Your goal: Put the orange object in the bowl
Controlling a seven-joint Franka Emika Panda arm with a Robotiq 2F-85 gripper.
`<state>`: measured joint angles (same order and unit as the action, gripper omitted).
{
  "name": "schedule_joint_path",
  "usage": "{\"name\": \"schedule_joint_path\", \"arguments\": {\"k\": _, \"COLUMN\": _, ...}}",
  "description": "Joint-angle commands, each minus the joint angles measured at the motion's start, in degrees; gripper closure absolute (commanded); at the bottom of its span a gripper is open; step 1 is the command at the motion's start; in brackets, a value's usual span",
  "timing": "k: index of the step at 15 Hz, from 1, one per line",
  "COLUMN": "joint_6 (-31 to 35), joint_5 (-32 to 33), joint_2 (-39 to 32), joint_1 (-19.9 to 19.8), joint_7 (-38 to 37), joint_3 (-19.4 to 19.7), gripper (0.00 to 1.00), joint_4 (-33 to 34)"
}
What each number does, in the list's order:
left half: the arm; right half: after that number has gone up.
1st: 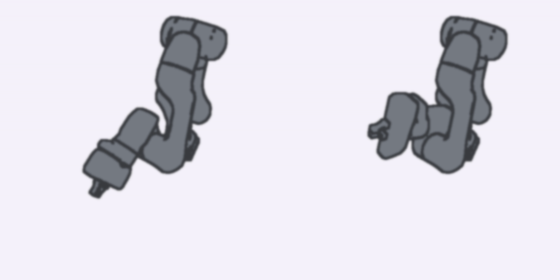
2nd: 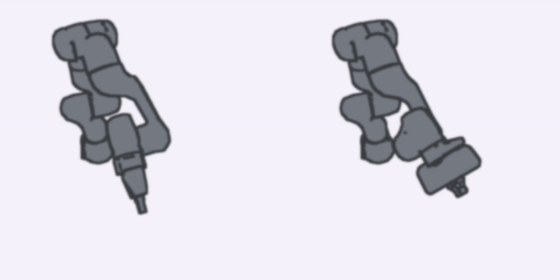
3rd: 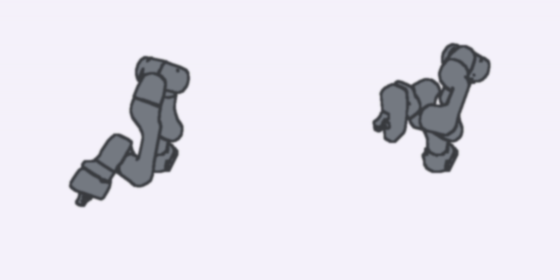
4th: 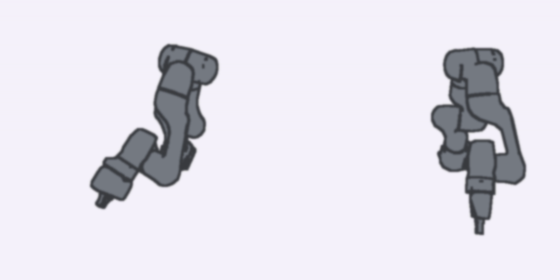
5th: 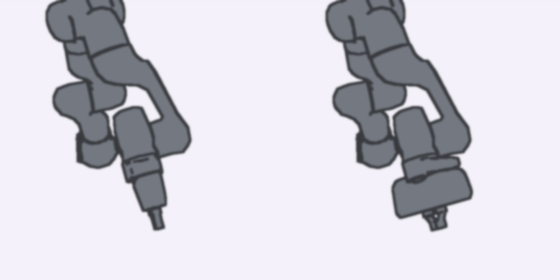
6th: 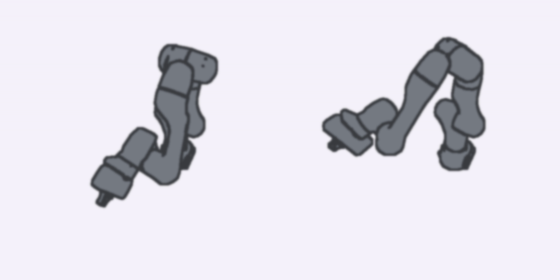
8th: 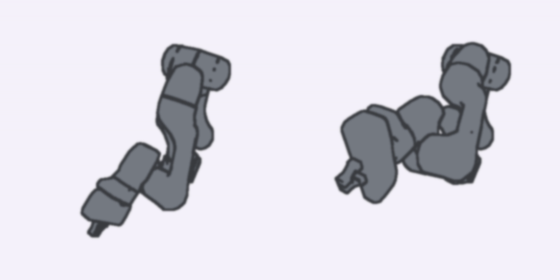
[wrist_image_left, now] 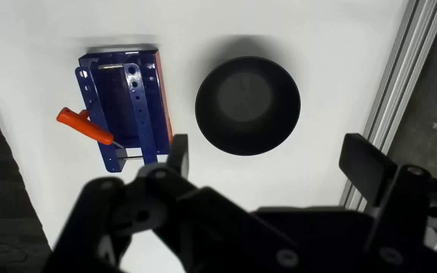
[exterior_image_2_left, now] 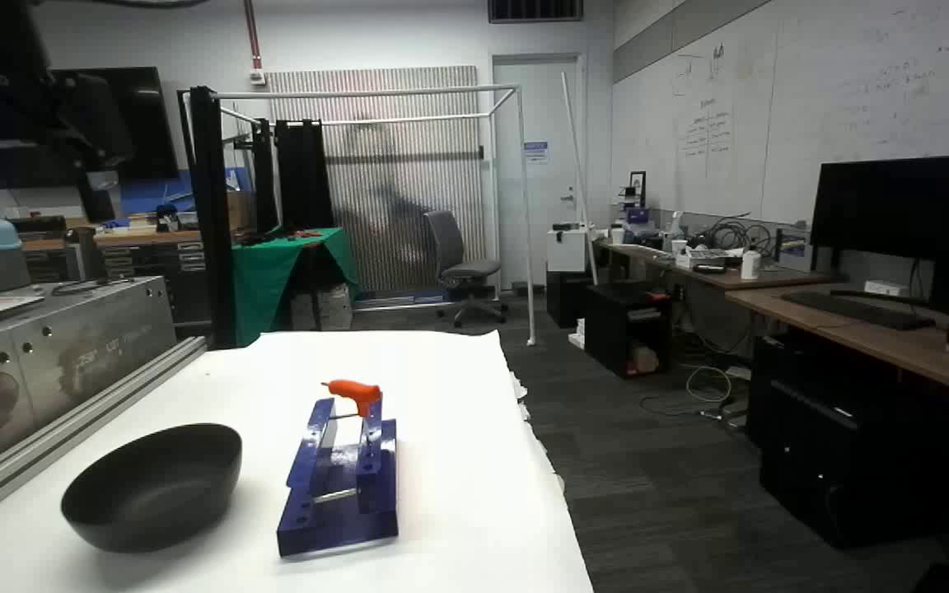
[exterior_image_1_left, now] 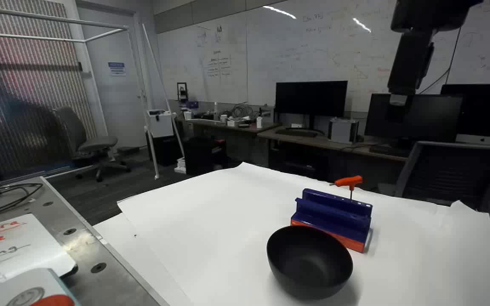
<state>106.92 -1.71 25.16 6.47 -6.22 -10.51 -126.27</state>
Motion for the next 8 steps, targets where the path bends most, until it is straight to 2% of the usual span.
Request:
{"name": "schedule_joint_path", "arguments": {"k": 1, "joint_6": 0.0, "joint_5": 0.2, "joint_2": -0.1, "joint_1": 0.4, "joint_7": -0.2, "joint_3": 0.3, "gripper": 0.0, "joint_4": 0.3}}
{"name": "schedule_joint_path", "arguments": {"k": 5, "joint_6": 0.4, "joint_5": 1.3, "joint_2": -1.0, "joint_1": -0.1, "joint_7": -0.4, "joint_3": 0.2, "gripper": 0.0, "joint_4": 1.7}}
{"name": "schedule_joint_path", "arguments": {"k": 8, "joint_6": -4.0, "joint_5": 4.5, "joint_2": -9.0, "joint_1": -2.4, "joint_7": 3.7, "joint_3": 3.4, "gripper": 0.0, "joint_4": 7.8}}
